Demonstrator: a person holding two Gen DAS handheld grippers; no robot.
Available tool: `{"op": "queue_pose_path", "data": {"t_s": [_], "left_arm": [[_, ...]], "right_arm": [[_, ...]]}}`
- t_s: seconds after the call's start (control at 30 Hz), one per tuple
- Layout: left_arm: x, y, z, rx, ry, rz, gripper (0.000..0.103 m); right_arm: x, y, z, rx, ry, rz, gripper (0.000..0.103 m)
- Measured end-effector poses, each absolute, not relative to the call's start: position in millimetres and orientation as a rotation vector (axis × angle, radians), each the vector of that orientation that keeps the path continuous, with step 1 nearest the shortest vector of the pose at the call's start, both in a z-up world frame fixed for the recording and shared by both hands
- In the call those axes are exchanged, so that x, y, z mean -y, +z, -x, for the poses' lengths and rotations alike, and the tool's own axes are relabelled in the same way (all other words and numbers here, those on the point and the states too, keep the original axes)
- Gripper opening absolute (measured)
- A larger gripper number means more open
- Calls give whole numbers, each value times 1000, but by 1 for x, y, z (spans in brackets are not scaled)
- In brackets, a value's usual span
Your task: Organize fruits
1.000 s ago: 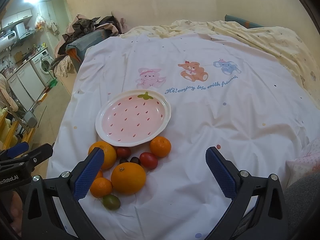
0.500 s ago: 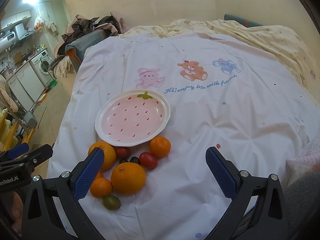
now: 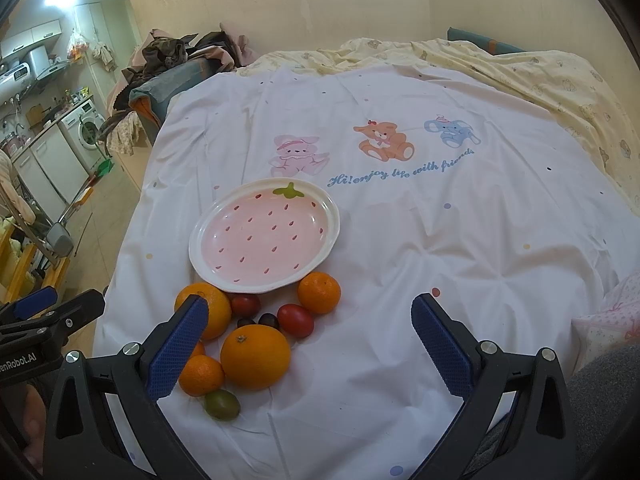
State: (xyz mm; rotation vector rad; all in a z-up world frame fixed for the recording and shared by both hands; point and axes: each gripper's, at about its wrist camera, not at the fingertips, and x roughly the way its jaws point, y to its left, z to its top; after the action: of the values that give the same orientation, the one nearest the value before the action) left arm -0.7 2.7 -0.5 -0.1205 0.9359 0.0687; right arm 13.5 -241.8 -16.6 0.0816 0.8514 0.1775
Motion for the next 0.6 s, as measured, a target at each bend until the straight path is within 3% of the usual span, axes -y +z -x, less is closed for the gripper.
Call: {"op": "queue_pose_path", "data": {"t_s": [0.6], "left_arm": [[-3,-4,3,-936,57,116,103]], "right_arm": [[245,-18,-13,-848,166,-83,103]]}}
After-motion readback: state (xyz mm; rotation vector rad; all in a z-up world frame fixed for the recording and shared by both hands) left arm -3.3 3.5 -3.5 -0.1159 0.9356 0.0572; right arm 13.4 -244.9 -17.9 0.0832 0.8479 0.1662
